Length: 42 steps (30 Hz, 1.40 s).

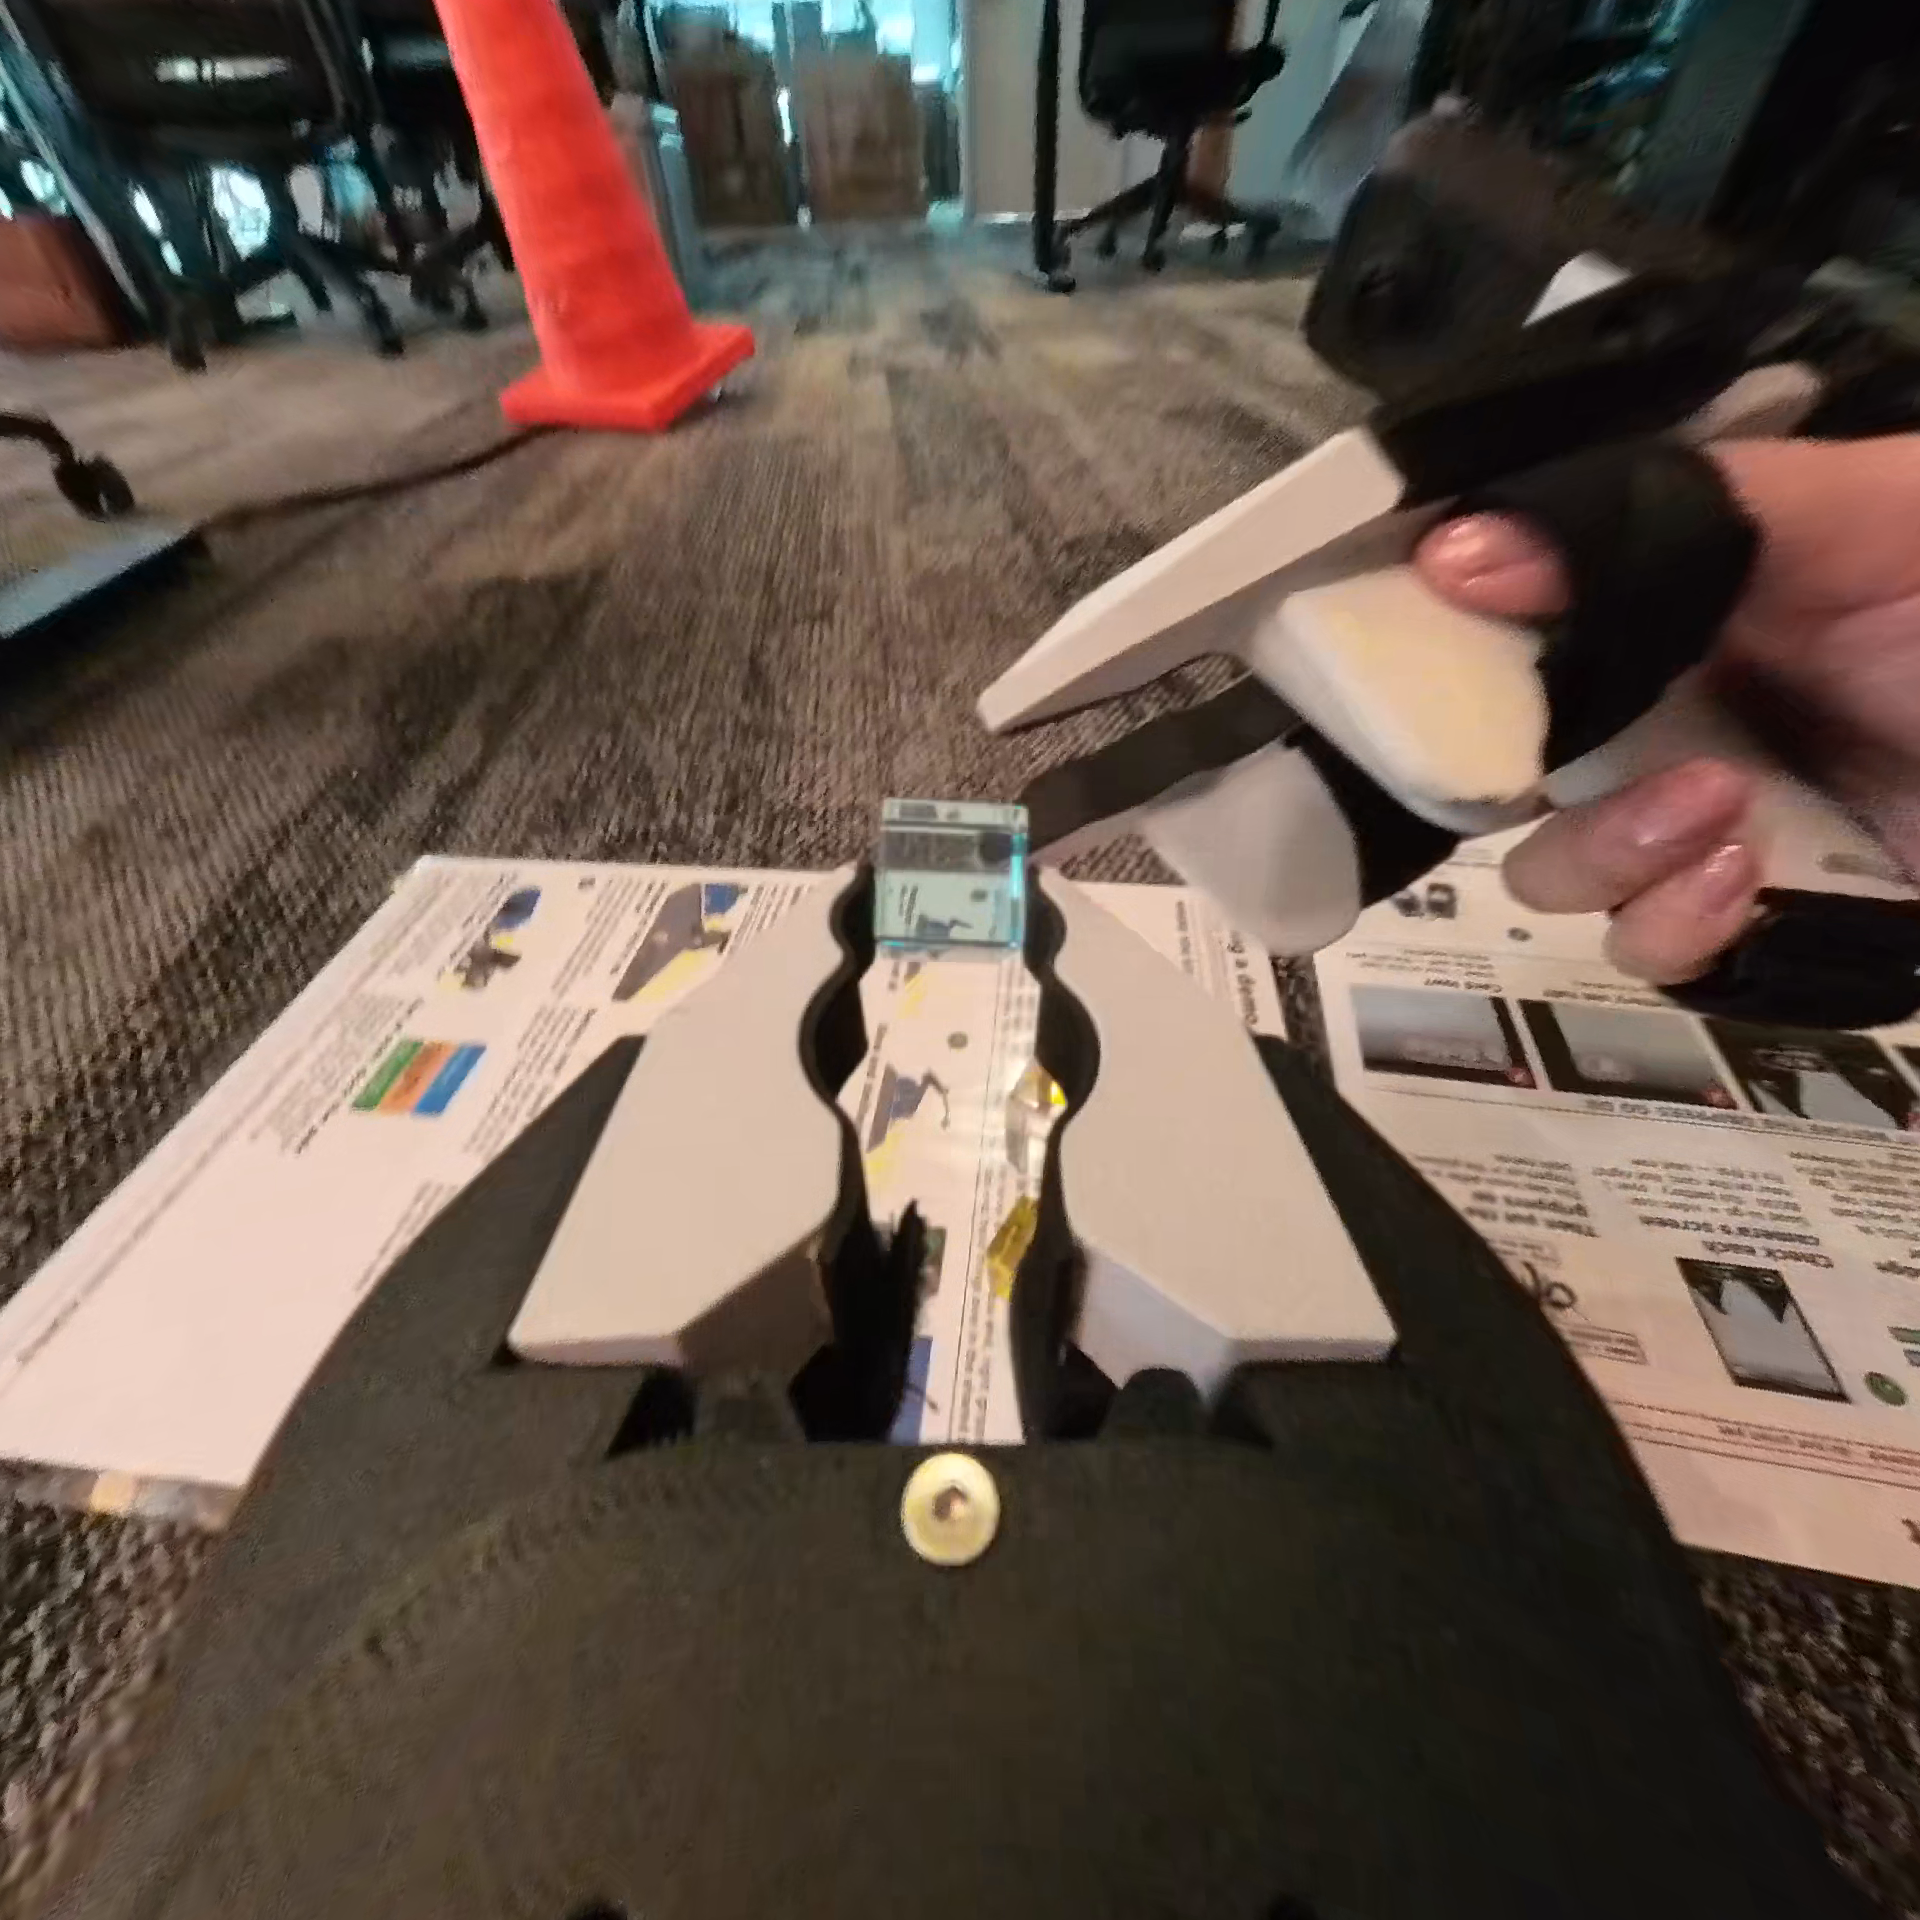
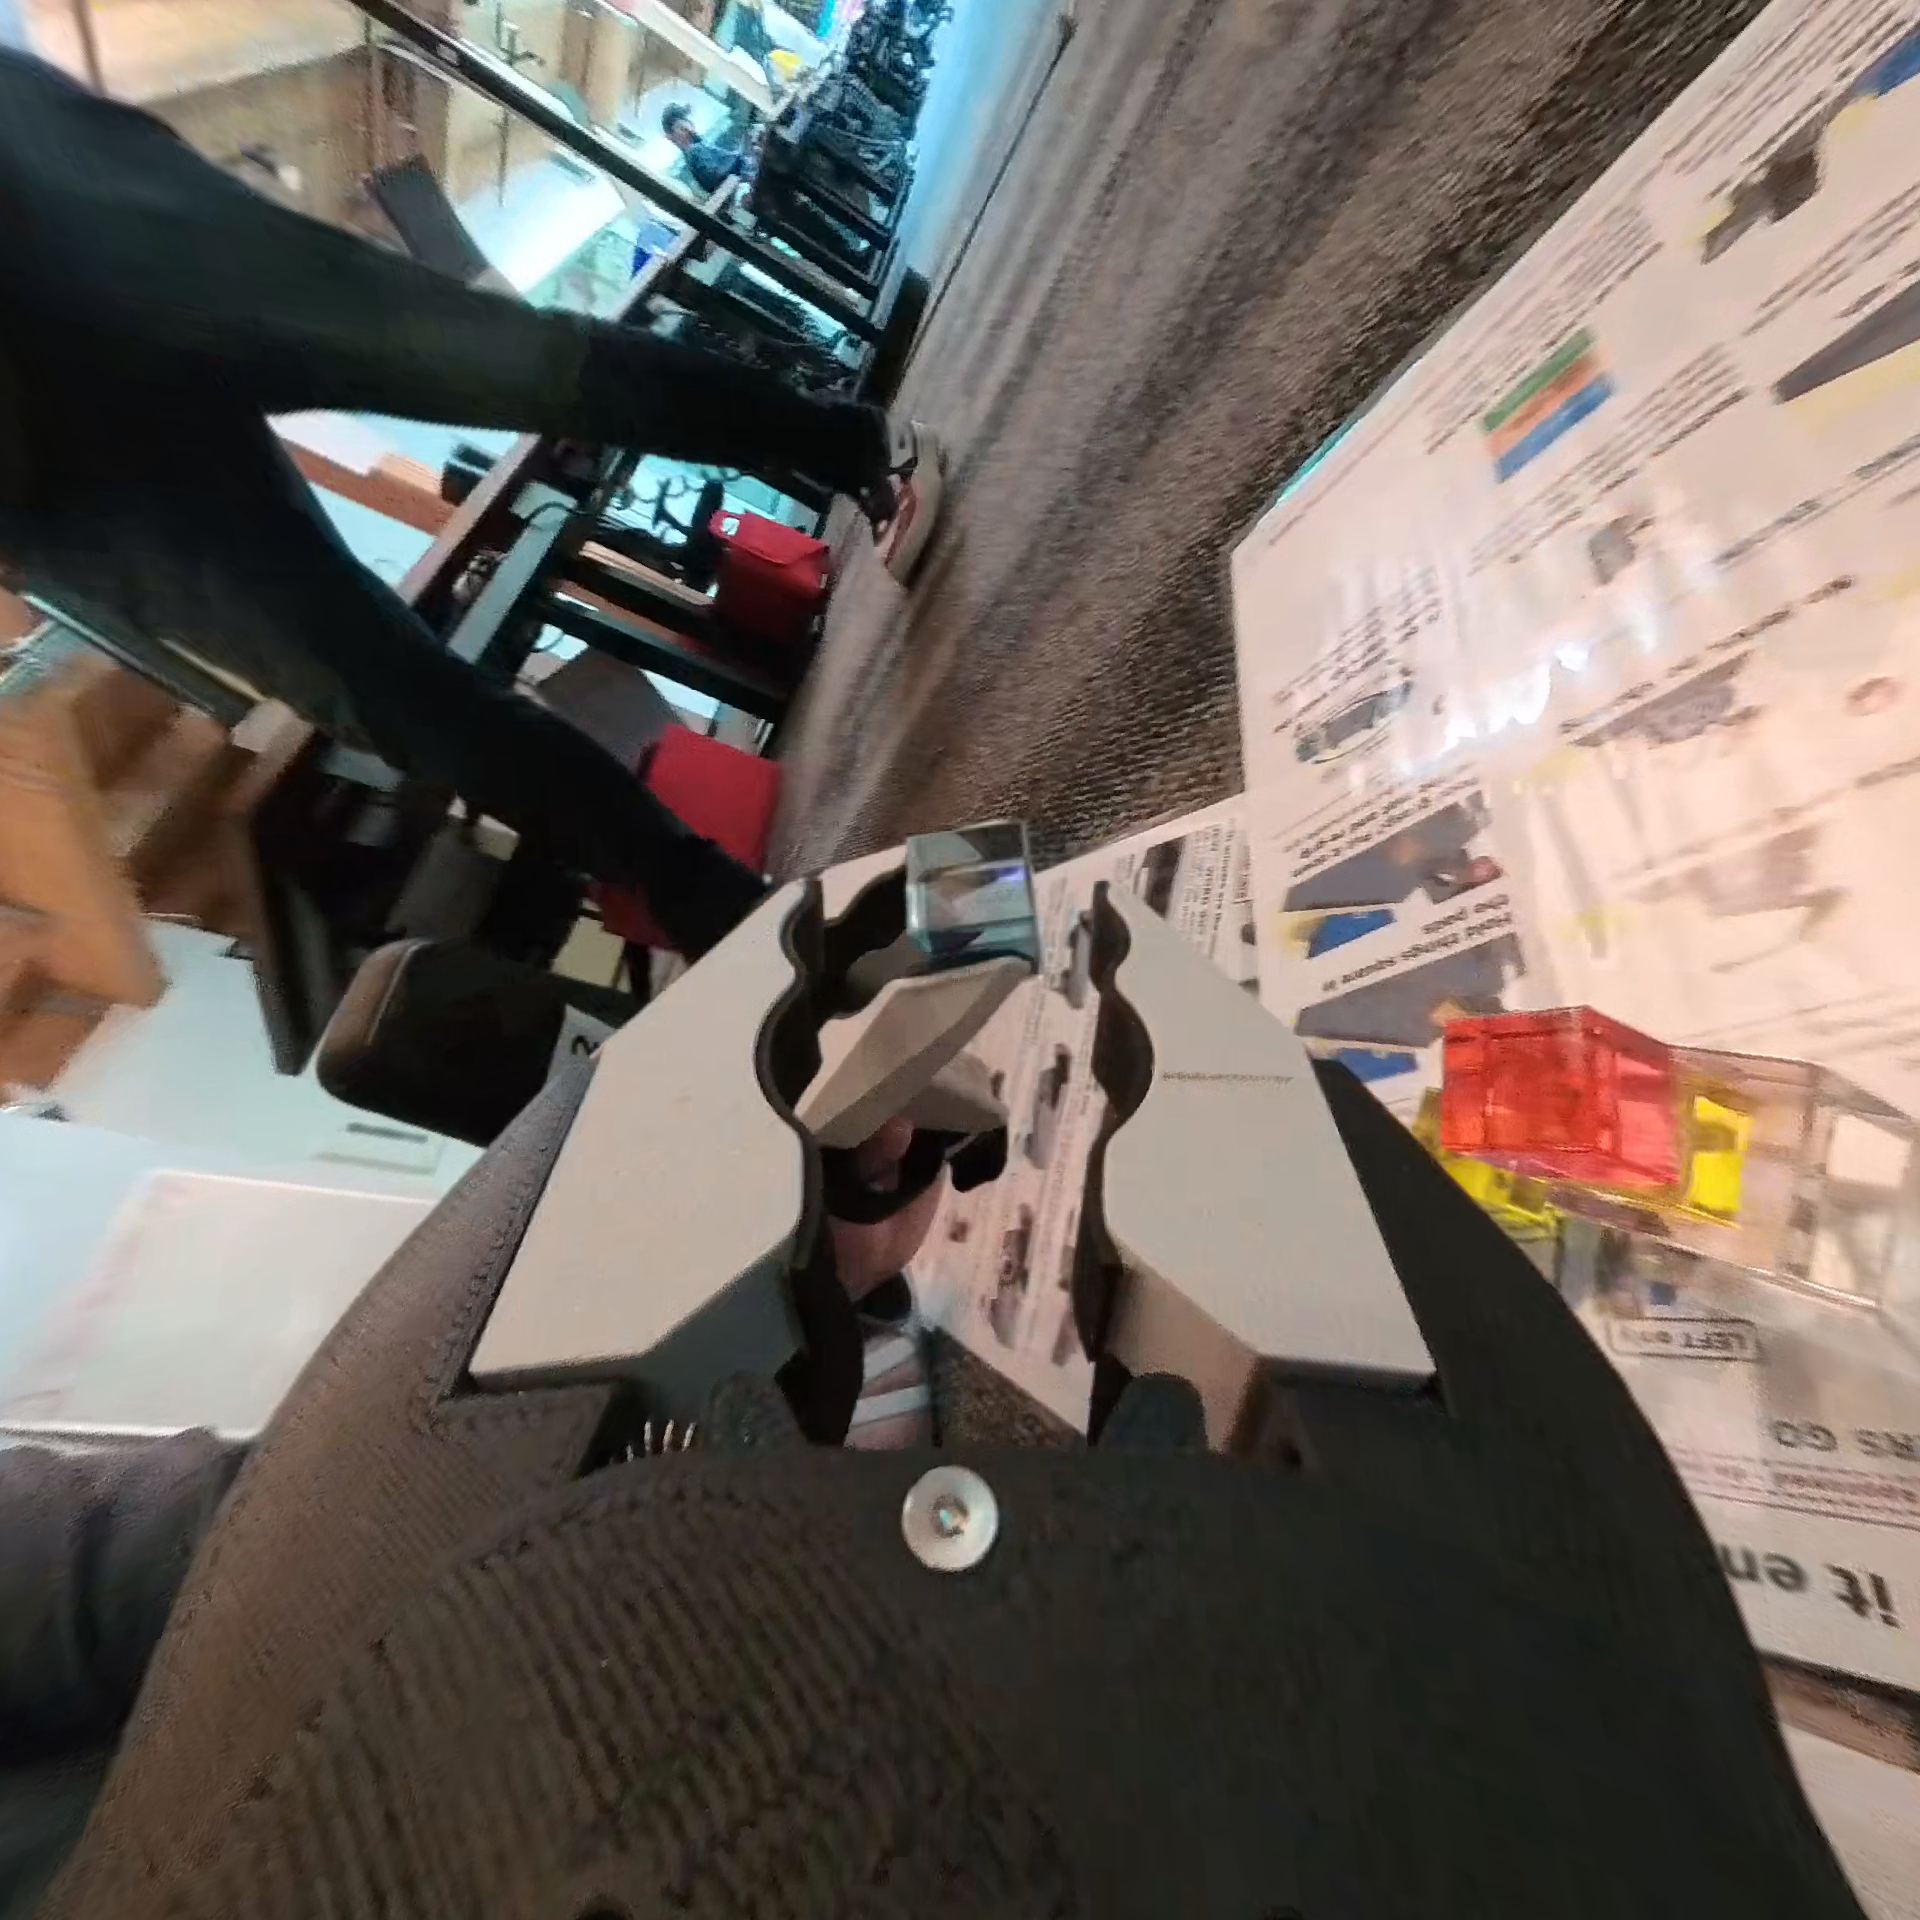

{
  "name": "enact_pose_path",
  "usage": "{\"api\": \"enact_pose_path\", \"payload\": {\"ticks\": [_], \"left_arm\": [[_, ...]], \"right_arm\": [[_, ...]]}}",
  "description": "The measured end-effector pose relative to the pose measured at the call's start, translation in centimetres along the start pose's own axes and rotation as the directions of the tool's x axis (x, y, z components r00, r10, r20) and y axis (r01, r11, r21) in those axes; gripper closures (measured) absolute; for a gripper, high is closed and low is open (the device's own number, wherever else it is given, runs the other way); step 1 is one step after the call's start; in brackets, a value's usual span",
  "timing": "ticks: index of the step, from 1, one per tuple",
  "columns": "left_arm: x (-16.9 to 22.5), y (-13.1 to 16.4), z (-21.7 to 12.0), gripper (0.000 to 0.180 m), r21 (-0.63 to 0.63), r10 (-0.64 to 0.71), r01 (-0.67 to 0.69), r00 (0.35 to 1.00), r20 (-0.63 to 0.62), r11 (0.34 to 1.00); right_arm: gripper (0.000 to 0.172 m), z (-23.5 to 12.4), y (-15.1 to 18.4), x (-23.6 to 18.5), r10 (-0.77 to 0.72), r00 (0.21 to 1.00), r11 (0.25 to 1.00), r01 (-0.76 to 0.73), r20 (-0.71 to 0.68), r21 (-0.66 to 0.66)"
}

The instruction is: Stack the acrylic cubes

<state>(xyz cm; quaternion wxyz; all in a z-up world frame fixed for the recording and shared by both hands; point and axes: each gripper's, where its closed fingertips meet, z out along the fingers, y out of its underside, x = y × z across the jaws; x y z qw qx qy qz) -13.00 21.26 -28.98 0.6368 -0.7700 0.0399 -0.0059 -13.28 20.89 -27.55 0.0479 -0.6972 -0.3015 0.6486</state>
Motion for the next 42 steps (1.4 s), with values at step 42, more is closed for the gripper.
{"api": "enact_pose_path", "payload": {"ticks": [42], "left_arm": [[-6.6,0.8,-2.0,0.141,0.024,-0.277,0.278,0.943,0.183,0.960]], "right_arm": [[0.124,-2.7,1.6,8.4,-0.505,0.704,0.862,0.375,-0.499,-0.342]]}}
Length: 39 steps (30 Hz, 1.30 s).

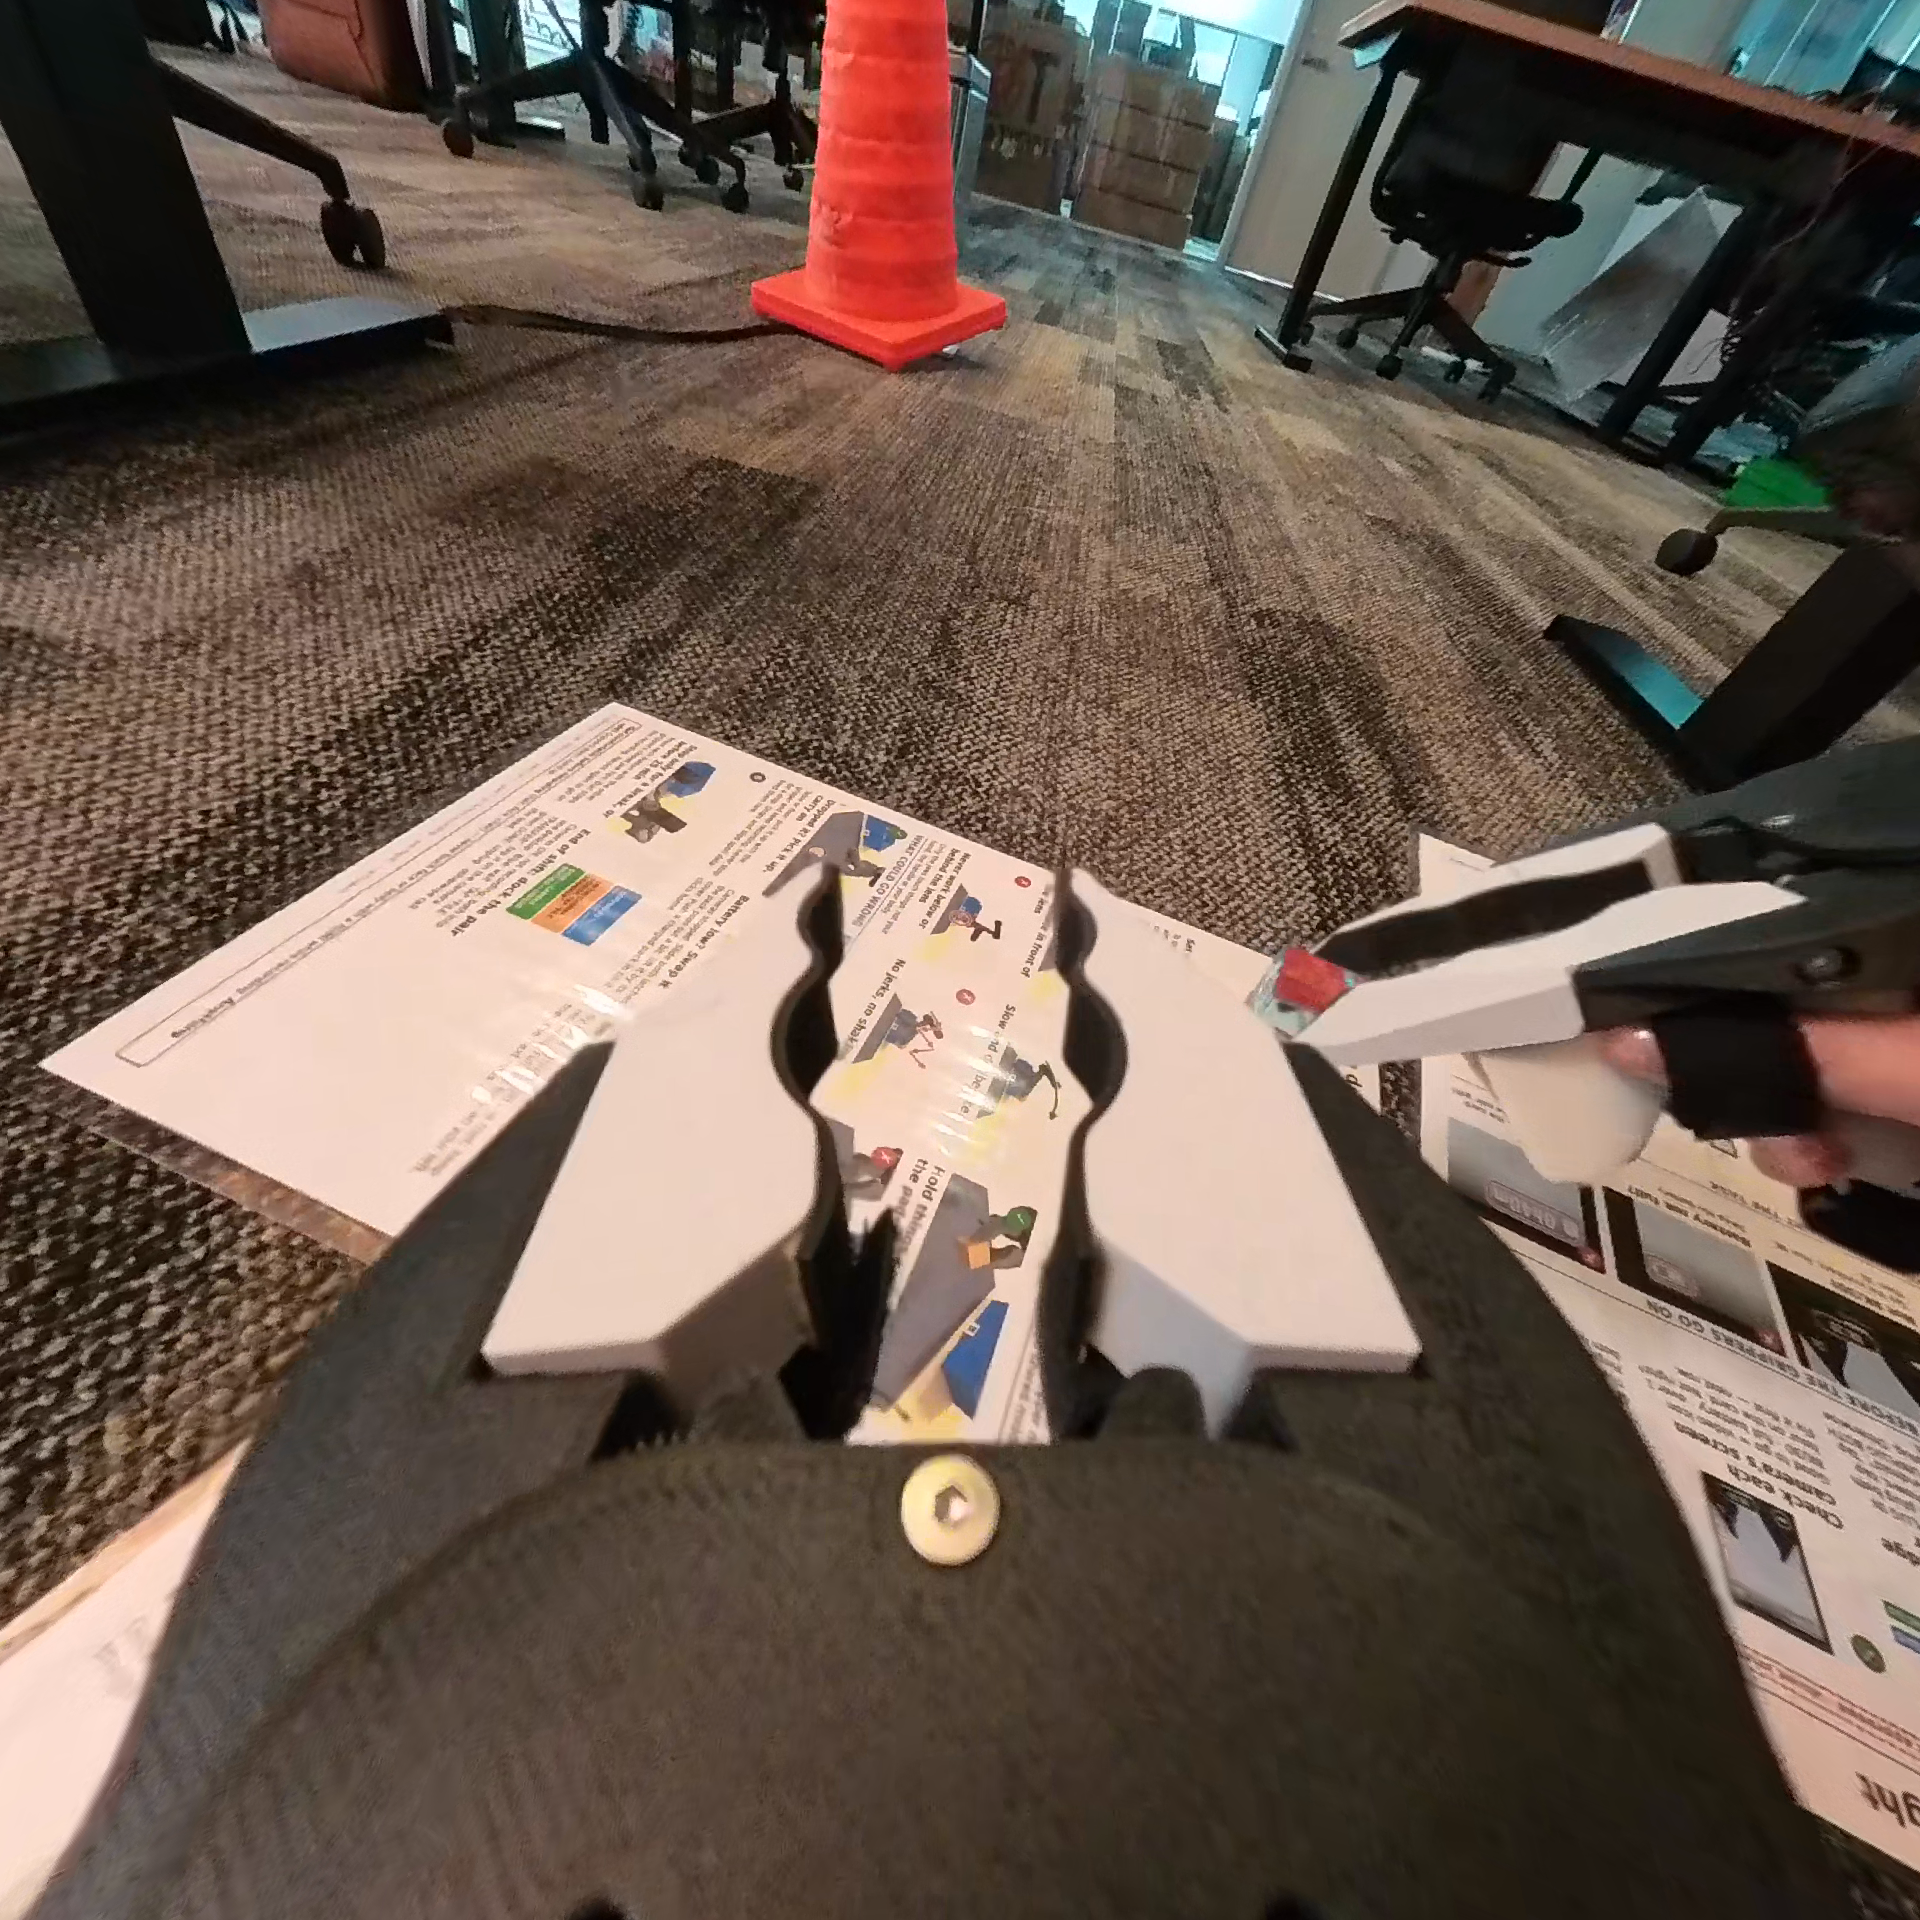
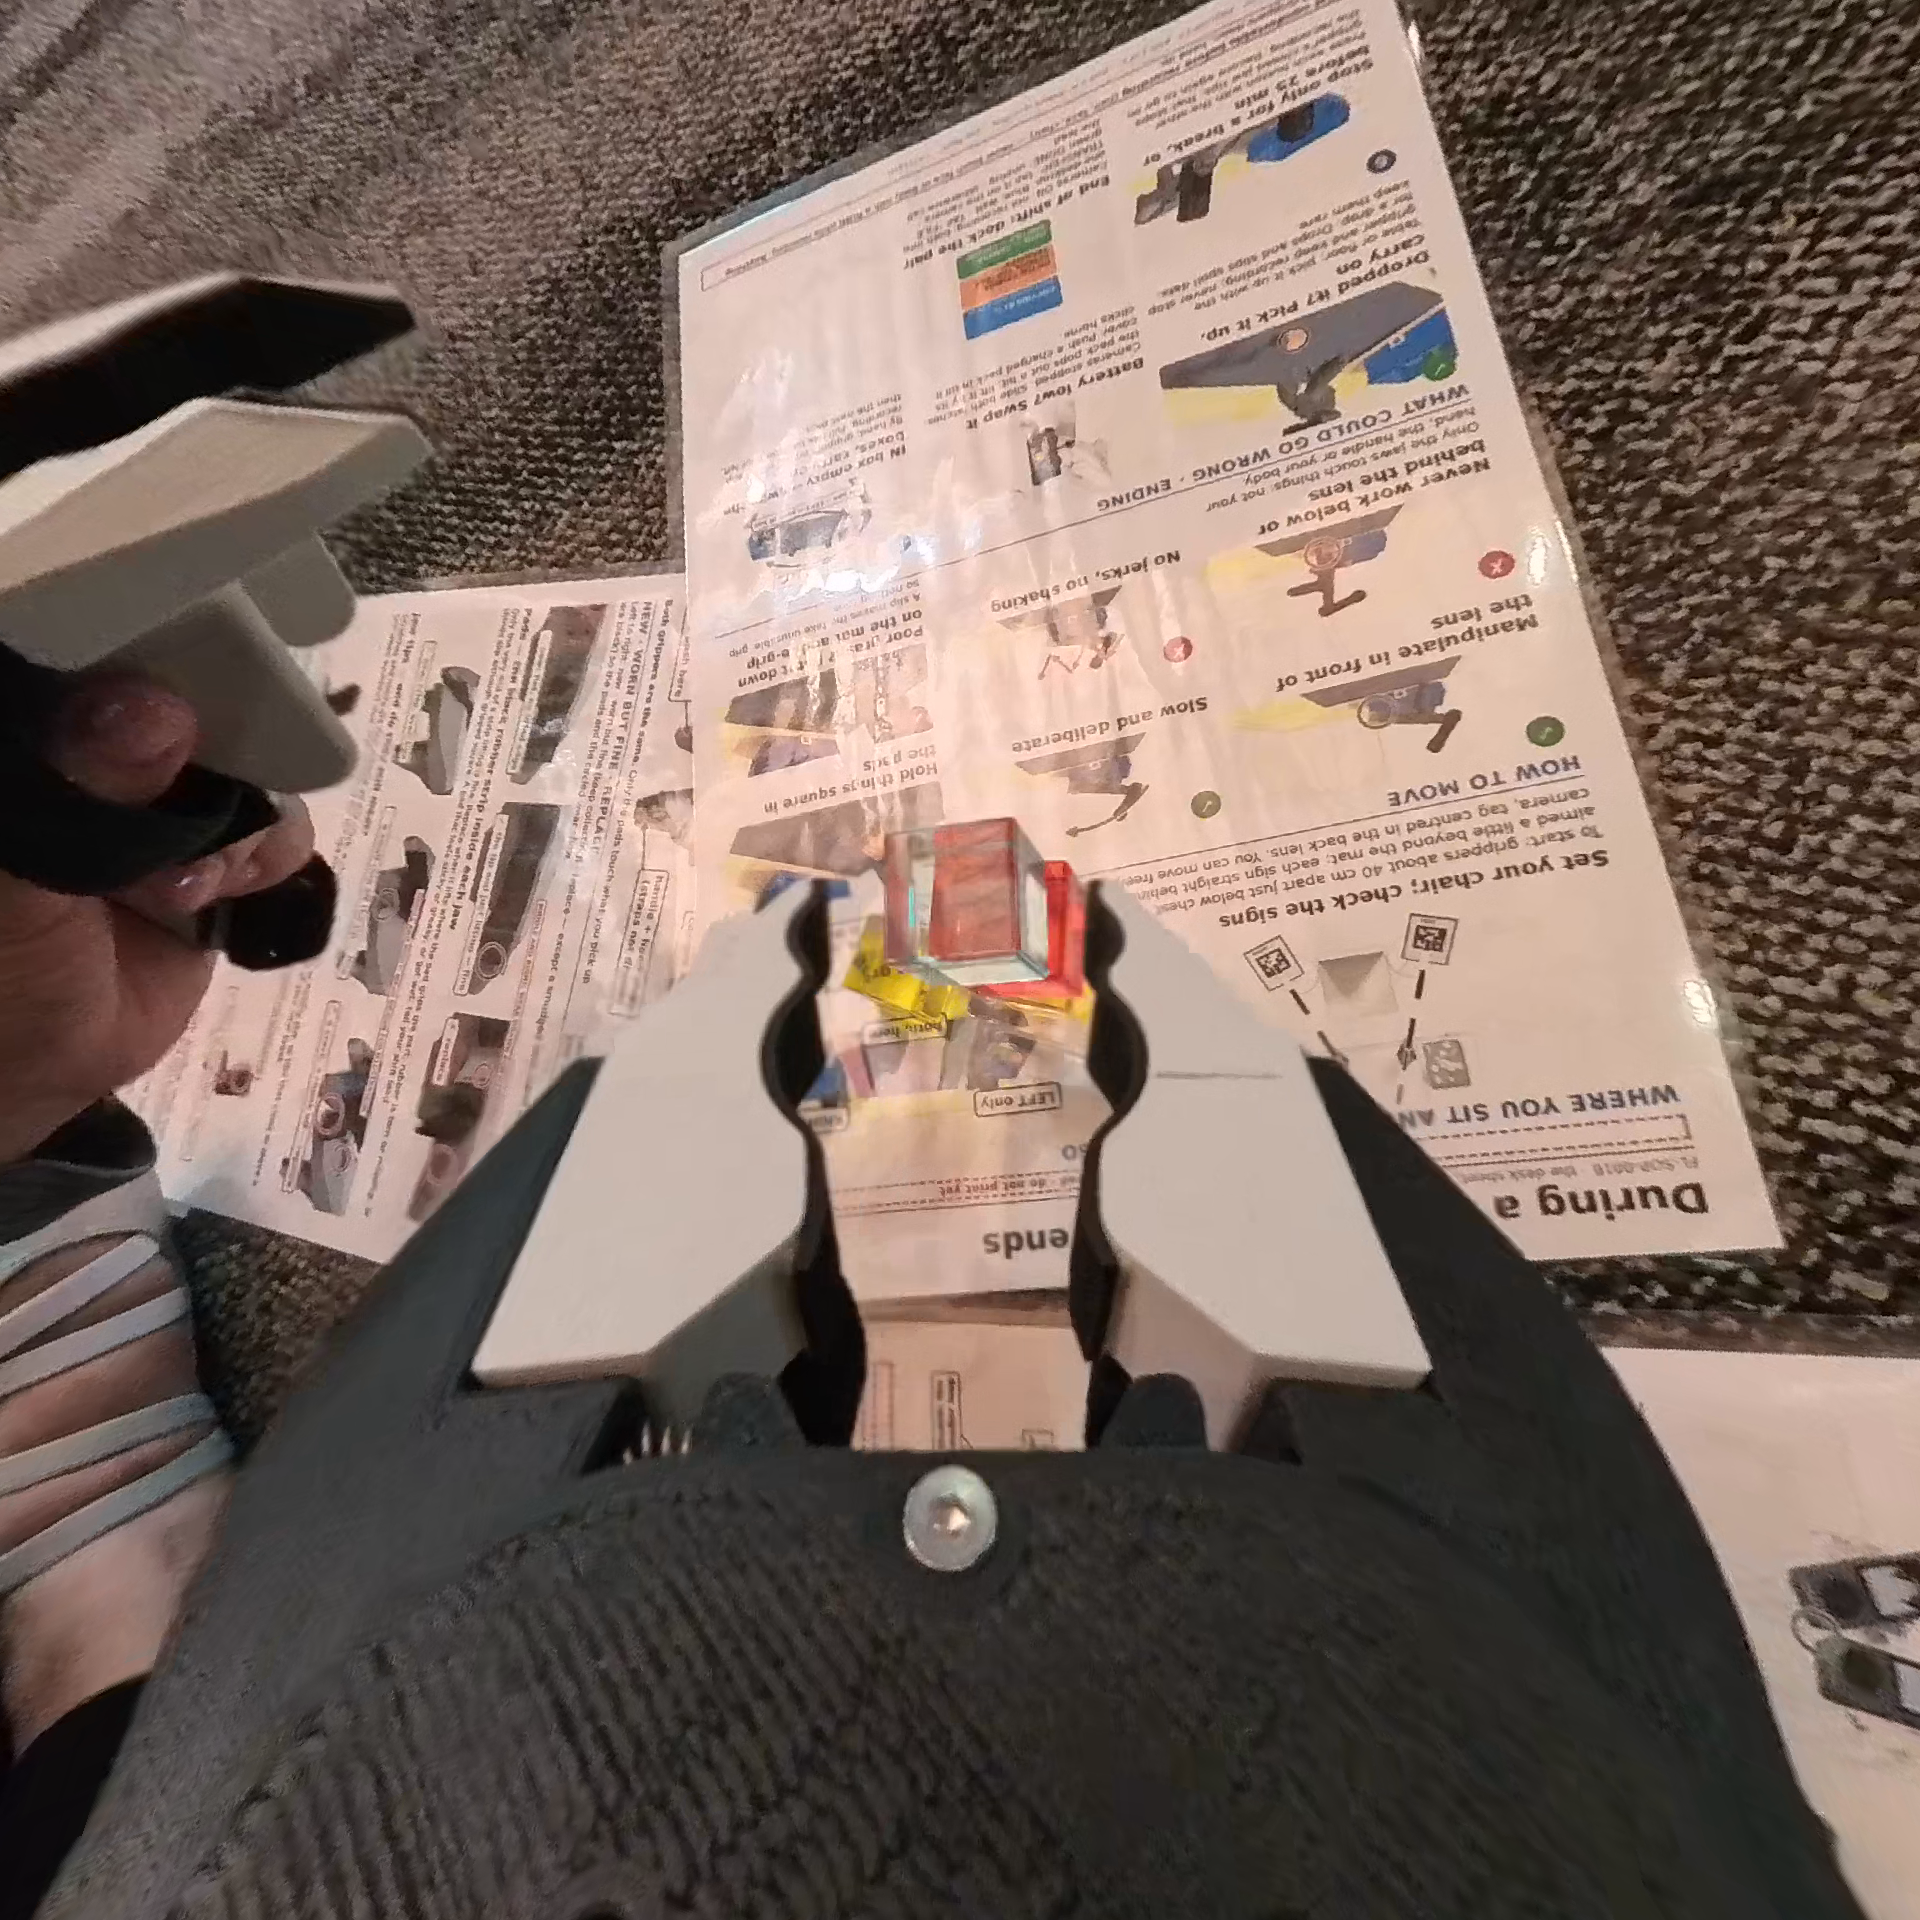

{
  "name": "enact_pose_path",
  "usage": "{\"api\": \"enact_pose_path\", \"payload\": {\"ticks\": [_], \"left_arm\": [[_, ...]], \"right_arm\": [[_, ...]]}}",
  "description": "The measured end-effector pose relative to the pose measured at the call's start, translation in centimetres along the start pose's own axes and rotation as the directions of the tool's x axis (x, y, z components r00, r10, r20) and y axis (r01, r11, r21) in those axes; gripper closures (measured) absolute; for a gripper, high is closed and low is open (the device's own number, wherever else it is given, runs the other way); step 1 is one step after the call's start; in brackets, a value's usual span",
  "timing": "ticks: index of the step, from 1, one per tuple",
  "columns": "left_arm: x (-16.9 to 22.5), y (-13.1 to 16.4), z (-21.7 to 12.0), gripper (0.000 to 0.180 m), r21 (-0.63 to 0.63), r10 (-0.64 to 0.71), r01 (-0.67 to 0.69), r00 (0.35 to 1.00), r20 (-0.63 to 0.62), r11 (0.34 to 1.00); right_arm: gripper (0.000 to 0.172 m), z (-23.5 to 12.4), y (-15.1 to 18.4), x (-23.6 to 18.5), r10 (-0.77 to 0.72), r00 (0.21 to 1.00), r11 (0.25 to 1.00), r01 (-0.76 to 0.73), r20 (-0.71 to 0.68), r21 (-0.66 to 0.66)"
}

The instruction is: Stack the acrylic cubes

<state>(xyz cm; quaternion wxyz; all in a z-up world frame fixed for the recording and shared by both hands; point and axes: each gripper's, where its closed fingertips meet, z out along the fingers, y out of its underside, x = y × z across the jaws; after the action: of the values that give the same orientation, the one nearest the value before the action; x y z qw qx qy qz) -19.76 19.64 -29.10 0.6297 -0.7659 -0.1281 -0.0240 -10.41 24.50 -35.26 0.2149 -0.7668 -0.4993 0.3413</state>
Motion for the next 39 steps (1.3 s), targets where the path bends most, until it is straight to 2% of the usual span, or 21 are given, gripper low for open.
{"api": "enact_pose_path", "payload": {"ticks": [2,5,8,10,12,15,17,19,21,23,24,26,28,31,34,36,37,39], "left_arm": [[-0.2,-0.5,-0.2,0.141,0.018,0.011,-0.012,1.000,0.009,1.000],[-2.1,-1.2,-0.9,0.136,0.030,0.028,-0.030,0.997,0.068,0.999],[-7.6,-0.8,-2.4,0.130,-0.027,0.019,-0.013,0.969,0.248,1.000],[-11.8,-0.5,-3.8,0.131,-0.006,-0.103,0.110,0.944,0.312,0.994],[-17.4,0.0,-6.8,0.128,0.058,-0.219,0.216,0.868,0.446,0.975],[-25.4,4.0,-13.4,0.116,0.049,-0.242,0.298,0.659,0.712,0.953],[-28.6,7.4,-17.1,0.109,-0.009,-0.189,0.342,0.541,0.819,0.940],[-29.9,10.5,-19.0,0.103,-0.031,-0.187,0.407,0.483,0.855,0.913],[-30.3,12.7,-19.0,0.102,-0.028,-0.218,0.439,0.500,0.838,0.898],[-30.6,14.4,-18.9,0.108,-0.072,-0.187,0.445,0.511,0.839,0.893],[-31.0,13.9,-18.9,0.116,-0.090,-0.140,0.401,0.511,0.848,0.912],[-31.4,13.3,-18.1,0.120,-0.128,-0.101,0.376,0.534,0.839,0.918],[-32.3,13.9,-18.8,0.131,-0.169,-0.049,0.397,0.484,0.874,0.902],[-32.4,14.3,-19.1,0.134,-0.096,-0.137,0.445,0.464,0.875,0.890],[-32.4,14.3,-19.2,0.145,-0.110,-0.128,0.455,0.461,0.878,0.884],[-32.2,14.0,-19.0,0.145,-0.088,-0.155,0.462,0.462,0.873,0.883],[-31.5,12.9,-17.8,0.145,-0.048,-0.207,0.436,0.519,0.829,0.899],[-29.3,8.6,-14.3,0.145,0.050,-0.264,0.327,0.654,0.709,0.944]], "right_arm": [[0.114,-0.4,-1.0,-0.3,0.021,1.000,0.998,-0.022,0.020,0.055],[0.110,-2.0,-3.4,-0.5,0.038,0.998,0.980,-0.046,0.044,0.194],[0.110,-4.0,-5.8,-0.8,0.043,0.996,0.939,-0.066,0.077,0.337],[0.110,-5.1,-6.7,-0.8,0.044,0.995,0.914,-0.077,0.093,0.398],[0.110,-5.6,-7.0,-0.6,0.056,0.993,0.903,-0.093,0.099,0.419],[0.111,-5.7,-7.2,-0.6,0.076,0.989,0.895,-0.124,0.127,0.429],[0.112,-5.6,-7.2,-0.8,0.077,0.987,0.895,-0.129,0.138,0.427],[0.112,-5.4,-7.1,-0.9,0.068,0.989,0.901,-0.118,0.133,0.418],[0.113,-5.4,-7.0,-1.0,0.060,0.990,0.905,-0.108,0.127,0.412],[0.114,-5.4,-7.1,-1.2,0.064,0.988,0.902,-0.116,0.137,0.416],[0.115,-5.4,-7.1,-1.2,0.067,0.987,0.901,-0.121,0.143,0.416],[0.115,-5.3,-7.0,-1.2,0.069,0.987,0.902,-0.124,0.144,0.413],[0.116,-5.2,-7.0,-1.1,0.073,0.987,0.903,-0.127,0.146,0.410],[0.116,-5.0,-7.0,-1.1,0.079,0.985,0.903,-0.135,0.152,0.407],[0.116,-4.7,-6.9,-1.4,0.079,0.983,0.908,-0.139,0.164,0.395],[0.117,-4.6,-7.0,-2.0,0.072,0.982,0.911,-0.137,0.177,0.389],[0.118,-4.6,-7.1,-2.4,0.068,0.979,0.910,-0.139,0.191,0.390],[0.120,-4.6,-7.7,-3.7,0.061,0.968,0.907,-0.157,0.245,0.392]]}}
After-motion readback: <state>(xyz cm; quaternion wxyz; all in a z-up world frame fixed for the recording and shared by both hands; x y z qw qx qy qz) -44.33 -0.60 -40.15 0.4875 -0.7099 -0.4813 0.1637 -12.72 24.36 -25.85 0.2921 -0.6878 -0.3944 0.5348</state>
